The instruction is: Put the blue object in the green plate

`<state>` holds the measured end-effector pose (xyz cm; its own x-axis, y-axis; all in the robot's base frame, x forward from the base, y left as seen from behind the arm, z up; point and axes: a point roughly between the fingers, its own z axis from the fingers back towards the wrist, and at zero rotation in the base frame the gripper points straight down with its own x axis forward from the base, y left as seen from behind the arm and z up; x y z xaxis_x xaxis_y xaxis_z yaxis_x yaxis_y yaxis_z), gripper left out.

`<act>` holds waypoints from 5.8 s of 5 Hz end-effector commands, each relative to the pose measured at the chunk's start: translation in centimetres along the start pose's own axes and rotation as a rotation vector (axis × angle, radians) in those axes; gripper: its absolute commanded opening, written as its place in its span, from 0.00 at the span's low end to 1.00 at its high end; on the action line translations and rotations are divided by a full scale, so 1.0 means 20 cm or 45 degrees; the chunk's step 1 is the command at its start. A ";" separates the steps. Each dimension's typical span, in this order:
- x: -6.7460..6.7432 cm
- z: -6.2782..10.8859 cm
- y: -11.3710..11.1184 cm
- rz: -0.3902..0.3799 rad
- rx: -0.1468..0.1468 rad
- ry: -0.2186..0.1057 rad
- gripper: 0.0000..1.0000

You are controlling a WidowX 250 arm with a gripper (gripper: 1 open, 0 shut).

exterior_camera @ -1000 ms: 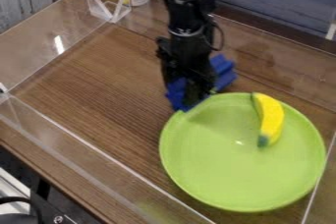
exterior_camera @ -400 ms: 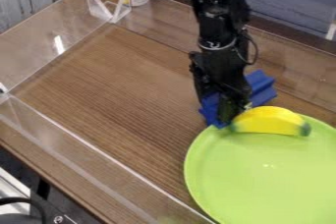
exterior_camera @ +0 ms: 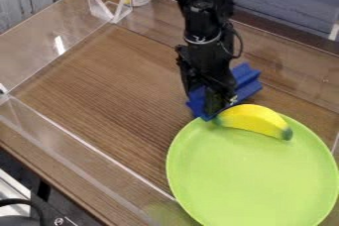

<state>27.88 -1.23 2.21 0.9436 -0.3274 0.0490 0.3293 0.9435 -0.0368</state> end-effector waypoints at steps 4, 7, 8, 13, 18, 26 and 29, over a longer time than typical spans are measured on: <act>-0.25 -0.15 -0.29 -0.161 -0.079 0.209 0.00; -0.29 -0.12 -0.17 -0.051 -0.068 0.214 0.00; -0.30 -0.11 -0.14 -0.021 -0.065 0.217 0.00; -0.34 -0.11 -0.08 0.039 -0.068 0.237 0.00; -0.27 0.03 -0.26 0.035 -0.130 0.183 0.00; -0.15 0.26 -0.37 0.071 -0.158 0.136 0.00; -0.06 0.23 -0.47 0.017 -0.157 0.104 0.00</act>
<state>23.04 -9.32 6.25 0.9446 -0.3216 -0.0653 0.3082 0.9378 -0.1601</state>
